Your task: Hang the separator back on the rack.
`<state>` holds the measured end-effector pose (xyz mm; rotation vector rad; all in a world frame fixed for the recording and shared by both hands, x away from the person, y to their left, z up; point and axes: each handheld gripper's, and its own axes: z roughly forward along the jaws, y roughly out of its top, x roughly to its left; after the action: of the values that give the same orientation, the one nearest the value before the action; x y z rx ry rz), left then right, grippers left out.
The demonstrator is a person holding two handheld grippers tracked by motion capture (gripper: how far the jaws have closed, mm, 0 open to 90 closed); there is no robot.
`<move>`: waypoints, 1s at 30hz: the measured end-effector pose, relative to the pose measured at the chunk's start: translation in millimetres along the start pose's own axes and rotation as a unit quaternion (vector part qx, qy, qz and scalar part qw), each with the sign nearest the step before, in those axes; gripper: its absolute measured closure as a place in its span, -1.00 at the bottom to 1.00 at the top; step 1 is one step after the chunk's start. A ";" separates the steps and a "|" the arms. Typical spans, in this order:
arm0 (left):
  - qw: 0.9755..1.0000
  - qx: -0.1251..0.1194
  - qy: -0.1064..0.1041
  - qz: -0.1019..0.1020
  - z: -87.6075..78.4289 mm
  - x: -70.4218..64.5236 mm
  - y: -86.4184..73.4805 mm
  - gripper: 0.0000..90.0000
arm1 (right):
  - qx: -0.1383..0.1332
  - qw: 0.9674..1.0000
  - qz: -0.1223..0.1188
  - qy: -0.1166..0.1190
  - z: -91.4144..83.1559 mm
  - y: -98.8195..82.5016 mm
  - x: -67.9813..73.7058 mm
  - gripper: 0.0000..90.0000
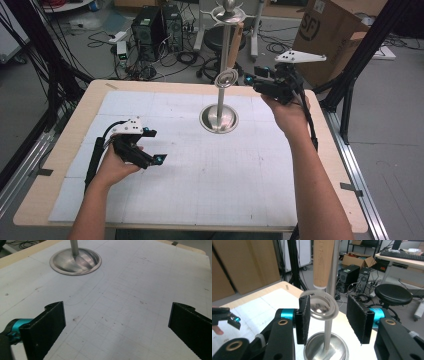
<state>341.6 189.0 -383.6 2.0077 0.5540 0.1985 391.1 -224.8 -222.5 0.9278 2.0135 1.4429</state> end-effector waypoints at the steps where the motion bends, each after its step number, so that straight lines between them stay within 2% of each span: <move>1: 1.000 0.001 0.000 0.000 0.0 -0.1 0.0 -0.96 | 0.001 1.000 -0.003 0.000 -1.2 -1.2 -0.4 0.19; 9: 1.000 0.002 -0.001 0.000 0.5 -0.2 -0.1 -0.96 | 0.003 1.000 -0.007 0.009 -10.0 -9.9 -2.2 0.13; 17: 1.000 0.001 0.000 -0.001 0.4 -0.2 -0.1 -0.96 | 0.007 0.999 -0.023 0.025 -17.6 -16.9 -1.1 0.06; 27: 1.000 0.003 -0.001 0.000 1.0 -0.3 -0.3 -0.96 | 0.011 0.999 -0.025 0.043 -24.8 -33.7 -1.8 -0.05; 30: 1.000 0.003 -0.001 -0.001 1.4 -0.5 -0.5 -0.96 | 0.014 0.998 -0.032 0.049 -27.7 -39.1 -1.4 -0.08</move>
<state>341.5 187.9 -384.7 2.0135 0.5552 0.1928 362.6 -251.1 -250.6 0.8103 2.1192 1.4559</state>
